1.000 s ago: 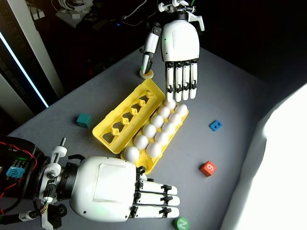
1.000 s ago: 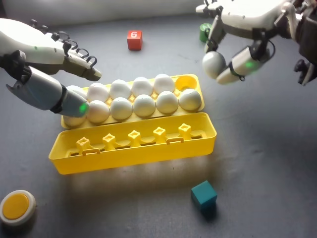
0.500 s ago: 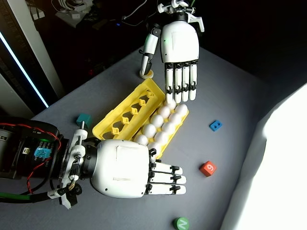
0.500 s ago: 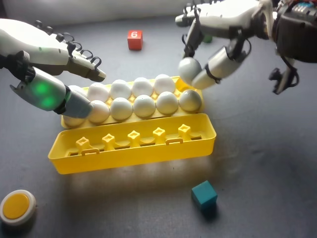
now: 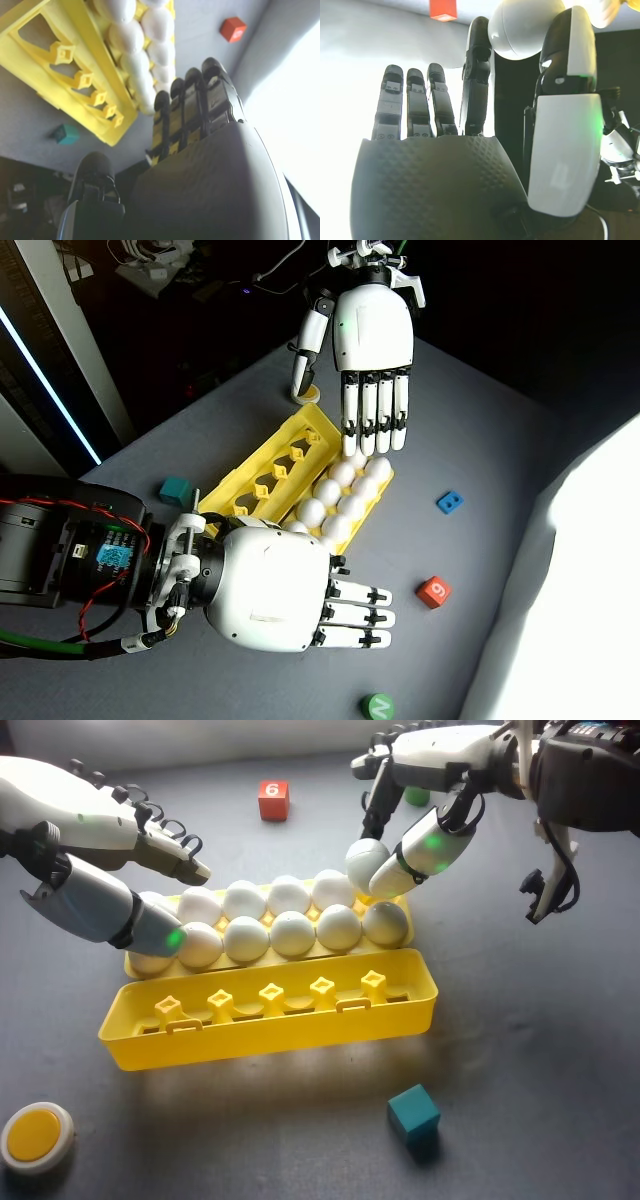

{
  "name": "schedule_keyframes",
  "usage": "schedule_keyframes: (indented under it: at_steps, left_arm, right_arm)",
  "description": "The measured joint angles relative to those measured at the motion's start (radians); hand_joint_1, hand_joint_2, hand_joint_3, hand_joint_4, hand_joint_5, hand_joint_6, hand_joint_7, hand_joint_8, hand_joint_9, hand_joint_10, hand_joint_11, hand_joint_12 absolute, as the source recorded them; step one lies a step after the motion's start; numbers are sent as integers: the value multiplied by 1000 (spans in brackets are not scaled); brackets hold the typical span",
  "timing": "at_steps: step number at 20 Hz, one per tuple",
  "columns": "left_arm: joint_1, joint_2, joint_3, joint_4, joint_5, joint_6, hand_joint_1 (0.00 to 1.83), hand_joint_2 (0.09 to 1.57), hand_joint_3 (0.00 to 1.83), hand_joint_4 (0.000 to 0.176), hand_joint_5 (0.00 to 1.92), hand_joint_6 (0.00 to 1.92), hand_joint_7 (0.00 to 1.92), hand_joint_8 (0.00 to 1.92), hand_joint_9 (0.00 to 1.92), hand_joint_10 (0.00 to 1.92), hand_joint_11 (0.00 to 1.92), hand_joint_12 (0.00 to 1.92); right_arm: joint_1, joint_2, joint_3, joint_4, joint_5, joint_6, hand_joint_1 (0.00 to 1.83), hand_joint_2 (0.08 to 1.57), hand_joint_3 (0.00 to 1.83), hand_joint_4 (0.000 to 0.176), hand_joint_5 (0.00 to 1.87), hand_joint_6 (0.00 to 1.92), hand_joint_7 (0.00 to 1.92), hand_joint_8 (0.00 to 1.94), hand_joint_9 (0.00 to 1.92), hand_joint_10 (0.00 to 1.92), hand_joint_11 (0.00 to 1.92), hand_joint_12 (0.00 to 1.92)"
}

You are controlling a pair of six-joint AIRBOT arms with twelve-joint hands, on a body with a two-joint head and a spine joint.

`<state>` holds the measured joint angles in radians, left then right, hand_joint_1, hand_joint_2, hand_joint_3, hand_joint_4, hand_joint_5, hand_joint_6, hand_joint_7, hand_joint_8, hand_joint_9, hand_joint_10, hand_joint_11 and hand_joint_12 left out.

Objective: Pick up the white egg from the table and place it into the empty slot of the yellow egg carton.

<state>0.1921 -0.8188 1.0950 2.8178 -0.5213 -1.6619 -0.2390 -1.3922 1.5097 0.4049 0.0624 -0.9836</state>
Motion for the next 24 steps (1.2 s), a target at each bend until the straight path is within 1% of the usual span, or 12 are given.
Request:
schedule_keyframes:
  at_steps: [1, 4, 5, 6, 7, 8, 10, 15, 19, 20, 22, 24]
  left_arm:
    - [0, 0, 0, 0, 0, 0, 0, 1298, 0, 0, 171, 3, 142, 2, 101, 3, 0, 175]
    - [0, 0, 0, -1, 0, 0, 0, 1297, 1, 0, 177, 1, 151, 2, 110, 3, 0, 218]
    - [0, 0, 0, 0, 0, 0, 0, 1297, 1, 0, 176, 1, 150, 1, 110, 3, 0, 218]
    - [0, 0, 0, 0, 0, 0, 0, 1294, 0, 0, 183, 4, 157, 4, 113, 4, 0, 220]
    - [0, 0, 0, 0, 0, 0, 0, 1298, 1, 0, 192, 4, 169, 6, 124, 5, 0, 244]
    - [0, 0, 0, 0, 0, 0, 0, 1301, 2, 0, 177, 2, 155, 4, 111, 3, 0, 210]
    - [0, 0, 0, 0, 0, 0, 0, 1302, 1, 0, 179, 3, 152, 3, 106, 1, 0, 199]
    - [0, 0, 0, 0, 0, 0, 0, 1294, 1, 0, 208, 3, 182, 5, 141, 7, 0, 290]
    - [0, 0, 0, 0, 0, 0, 0, 1283, 0, 0, 216, 2, 196, 4, 158, 8, 0, 344]
    - [0, 0, 0, 0, 0, 0, 0, 1285, 0, 0, 201, 1, 180, 3, 141, 3, 0, 308]
    - [0, 0, 0, -1, 0, 0, 0, 1292, 1, 0, 207, 3, 182, 3, 136, 1, 0, 267]
    - [0, 0, 0, -1, 0, 0, 0, 1283, 0, 0, 226, 5, 198, 5, 153, 5, 0, 318]
  right_arm:
    - [4, -1, 5, 25, -20, 0, 1121, 1013, 0, 70, 1209, 616, 77, 0, 0, 0, 0, 0]
    - [13, -8, 13, 81, -37, 0, 1125, 1007, 0, 72, 1228, 585, 108, 6, 0, 0, 0, 0]
    - [13, -13, 18, 93, -42, 0, 1107, 1008, 0, 128, 1224, 588, 107, 2, 0, 0, 0, 0]
    - [13, -17, 21, 101, -49, 0, 1125, 1007, 0, 72, 1232, 578, 113, 3, 0, 0, 0, 0]
    - [13, -21, 24, 111, -54, 0, 1116, 1007, 0, 95, 1230, 576, 90, 1, 0, 0, 0, 0]
    - [13, -21, 24, 119, -56, 0, 881, 971, 0, 23, 1040, 275, 17, 0, 0, 0, 0, 0]
    - [13, -21, 24, 119, -57, 0, 778, 951, 0, 28, 1001, 50, 0, 0, 0, 0, 0, 0]
    - [0, -21, 51, 121, -53, 0, 733, 894, 0, 89, 847, 6, 88, 19, 0, 0, 0, 0]
    - [-21, -19, 60, 122, -58, 0, 749, 907, 0, 87, 824, 0, 47, 0, 0, 0, 0, 0]
    - [-23, -20, 60, 122, -59, 0, 772, 909, 0, 64, 819, 0, 32, 0, 0, 0, 0, 0]
    - [-23, -20, 60, 122, -60, 0, 687, 914, 0, 121, 708, 0, 0, 0, 0, 0, 0, 0]
    - [-23, -18, 60, 122, -61, 0, 552, 908, 0, 134, 552, 0, 66, 20, 0, 0, 0, 0]
